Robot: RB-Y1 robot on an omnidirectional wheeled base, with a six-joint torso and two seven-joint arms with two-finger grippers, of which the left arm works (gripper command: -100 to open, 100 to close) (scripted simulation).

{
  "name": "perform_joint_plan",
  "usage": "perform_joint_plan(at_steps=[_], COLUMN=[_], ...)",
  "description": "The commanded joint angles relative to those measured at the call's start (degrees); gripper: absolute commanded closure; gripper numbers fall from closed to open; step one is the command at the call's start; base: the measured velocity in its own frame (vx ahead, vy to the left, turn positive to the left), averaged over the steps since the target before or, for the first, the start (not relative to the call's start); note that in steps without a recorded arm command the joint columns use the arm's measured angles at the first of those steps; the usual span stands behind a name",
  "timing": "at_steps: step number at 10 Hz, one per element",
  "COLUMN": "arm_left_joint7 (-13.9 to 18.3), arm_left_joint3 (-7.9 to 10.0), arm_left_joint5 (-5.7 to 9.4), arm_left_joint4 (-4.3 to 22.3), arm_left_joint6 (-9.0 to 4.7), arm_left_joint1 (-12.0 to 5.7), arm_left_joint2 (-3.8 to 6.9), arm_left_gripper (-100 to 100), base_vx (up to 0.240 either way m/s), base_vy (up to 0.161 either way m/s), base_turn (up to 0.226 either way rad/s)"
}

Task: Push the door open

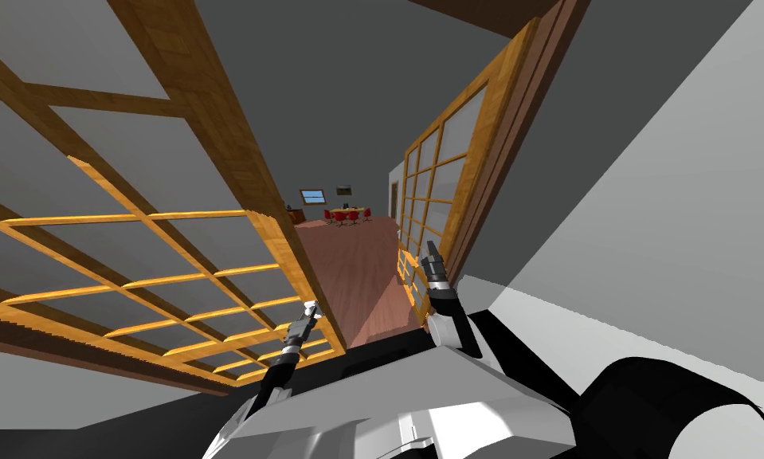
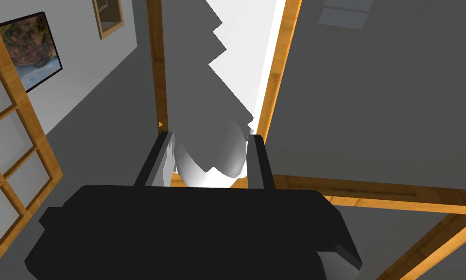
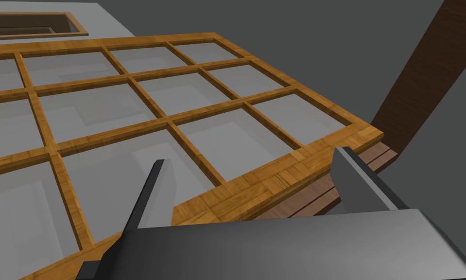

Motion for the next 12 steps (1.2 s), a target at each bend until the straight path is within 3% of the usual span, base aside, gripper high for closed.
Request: perform_joint_plan(at_steps=[1,12], arm_left_joint7=[2.1,18.1], arm_left_joint3=[0.39,3.19], arm_left_joint5=[0.30,2.43], arm_left_joint4=[0.1,-0.2], arm_left_joint6=[-0.19,0.11], arm_left_joint1=[-0.32,-0.73], arm_left_joint2=[-0.06,-1.46], arm_left_gripper=[100,100], base_vx=[0.018,0.033], base_vy=[0.003,0.007], base_turn=[-0.031,-0.022])
